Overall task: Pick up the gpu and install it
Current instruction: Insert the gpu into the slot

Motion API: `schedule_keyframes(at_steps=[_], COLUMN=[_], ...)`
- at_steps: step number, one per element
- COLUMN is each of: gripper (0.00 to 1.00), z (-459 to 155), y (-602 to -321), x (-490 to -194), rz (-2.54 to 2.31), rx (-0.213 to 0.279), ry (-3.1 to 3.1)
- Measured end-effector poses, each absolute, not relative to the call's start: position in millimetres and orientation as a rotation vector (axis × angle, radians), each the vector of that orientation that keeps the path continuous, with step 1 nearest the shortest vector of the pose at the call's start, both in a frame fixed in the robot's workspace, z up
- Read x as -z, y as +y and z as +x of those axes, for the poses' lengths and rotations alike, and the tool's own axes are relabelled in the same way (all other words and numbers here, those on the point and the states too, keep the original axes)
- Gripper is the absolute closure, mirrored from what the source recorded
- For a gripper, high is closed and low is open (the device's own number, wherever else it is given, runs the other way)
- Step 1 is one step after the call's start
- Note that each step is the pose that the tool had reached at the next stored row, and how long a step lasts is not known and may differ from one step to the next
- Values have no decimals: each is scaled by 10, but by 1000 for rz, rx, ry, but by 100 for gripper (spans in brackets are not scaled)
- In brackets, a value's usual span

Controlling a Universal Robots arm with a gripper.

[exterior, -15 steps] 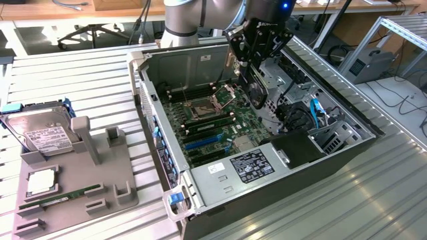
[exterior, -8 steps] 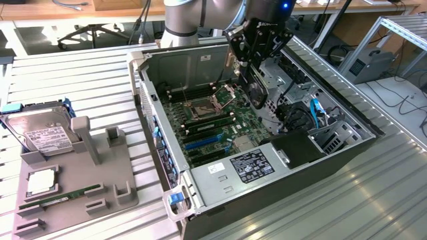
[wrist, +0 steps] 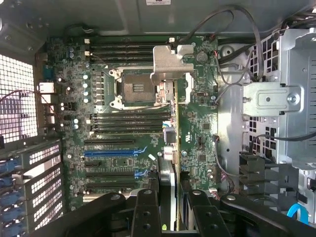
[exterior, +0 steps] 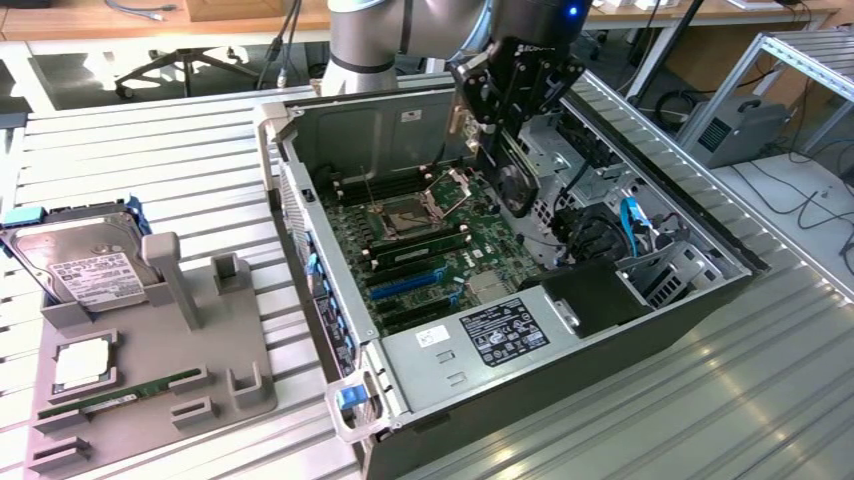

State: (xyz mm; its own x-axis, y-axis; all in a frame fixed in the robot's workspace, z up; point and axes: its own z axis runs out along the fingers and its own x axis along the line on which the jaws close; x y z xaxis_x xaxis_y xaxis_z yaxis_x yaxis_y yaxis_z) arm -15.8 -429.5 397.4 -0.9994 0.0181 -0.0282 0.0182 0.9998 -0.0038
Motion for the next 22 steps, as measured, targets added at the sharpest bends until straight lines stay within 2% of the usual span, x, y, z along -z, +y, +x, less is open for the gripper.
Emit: schedule_keyframes(at_steps=[22], gripper=[73], z=[-158], y=[-4295], x=[-3972], rz=[-88], rx=[5], ry=[3112])
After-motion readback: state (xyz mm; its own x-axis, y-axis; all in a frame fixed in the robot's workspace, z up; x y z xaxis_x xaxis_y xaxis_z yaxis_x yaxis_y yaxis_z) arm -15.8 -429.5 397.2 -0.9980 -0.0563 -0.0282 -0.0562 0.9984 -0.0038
